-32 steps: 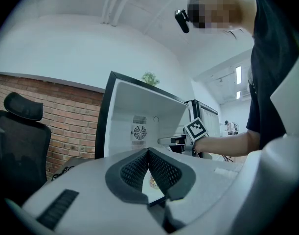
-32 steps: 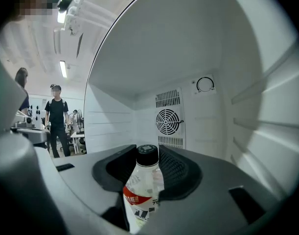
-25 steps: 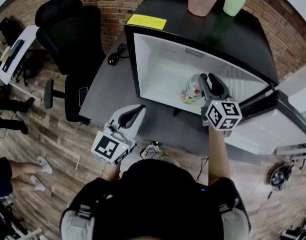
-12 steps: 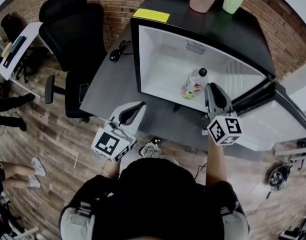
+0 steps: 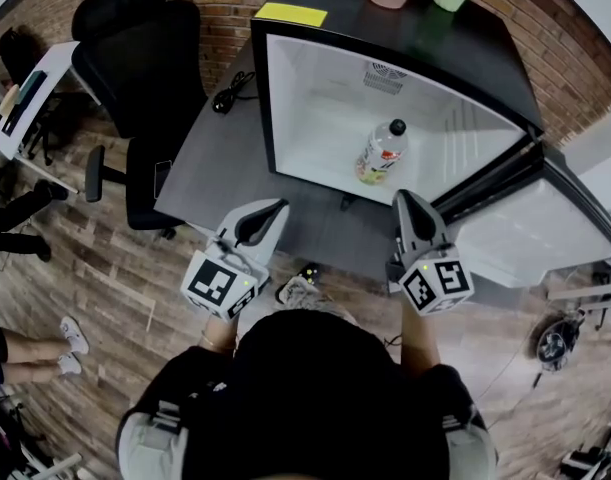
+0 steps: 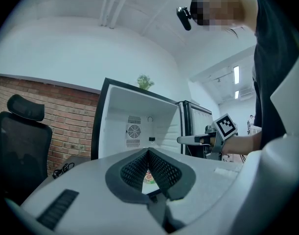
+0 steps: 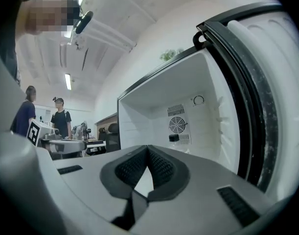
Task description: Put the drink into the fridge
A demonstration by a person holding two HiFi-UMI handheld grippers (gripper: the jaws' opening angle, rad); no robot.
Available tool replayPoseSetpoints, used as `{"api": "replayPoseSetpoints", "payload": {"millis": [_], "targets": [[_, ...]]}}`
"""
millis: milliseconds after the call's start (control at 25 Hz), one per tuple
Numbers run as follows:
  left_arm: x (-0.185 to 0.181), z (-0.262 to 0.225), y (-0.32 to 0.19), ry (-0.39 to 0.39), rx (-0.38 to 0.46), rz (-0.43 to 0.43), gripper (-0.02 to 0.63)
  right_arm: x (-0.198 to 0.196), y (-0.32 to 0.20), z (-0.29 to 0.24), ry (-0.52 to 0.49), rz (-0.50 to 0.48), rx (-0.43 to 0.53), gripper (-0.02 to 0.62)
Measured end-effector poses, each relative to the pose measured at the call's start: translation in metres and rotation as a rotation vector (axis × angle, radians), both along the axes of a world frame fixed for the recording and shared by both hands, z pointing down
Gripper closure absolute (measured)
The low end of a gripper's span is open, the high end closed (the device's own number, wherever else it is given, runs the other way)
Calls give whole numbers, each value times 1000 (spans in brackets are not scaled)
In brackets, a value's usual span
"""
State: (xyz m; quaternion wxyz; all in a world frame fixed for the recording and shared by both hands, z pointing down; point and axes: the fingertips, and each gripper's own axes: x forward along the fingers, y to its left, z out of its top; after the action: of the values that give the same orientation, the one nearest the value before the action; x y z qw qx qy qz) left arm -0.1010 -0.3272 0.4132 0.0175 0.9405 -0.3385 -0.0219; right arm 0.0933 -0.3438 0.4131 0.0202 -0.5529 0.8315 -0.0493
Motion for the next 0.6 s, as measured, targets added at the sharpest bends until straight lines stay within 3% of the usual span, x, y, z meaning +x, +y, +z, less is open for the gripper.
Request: {"api": "replayPoseSetpoints", "payload": {"millis": [600], "targets": [[2, 2, 11, -8, -1, 2, 609, -13, 22, 13, 21, -40, -32, 598]]}}
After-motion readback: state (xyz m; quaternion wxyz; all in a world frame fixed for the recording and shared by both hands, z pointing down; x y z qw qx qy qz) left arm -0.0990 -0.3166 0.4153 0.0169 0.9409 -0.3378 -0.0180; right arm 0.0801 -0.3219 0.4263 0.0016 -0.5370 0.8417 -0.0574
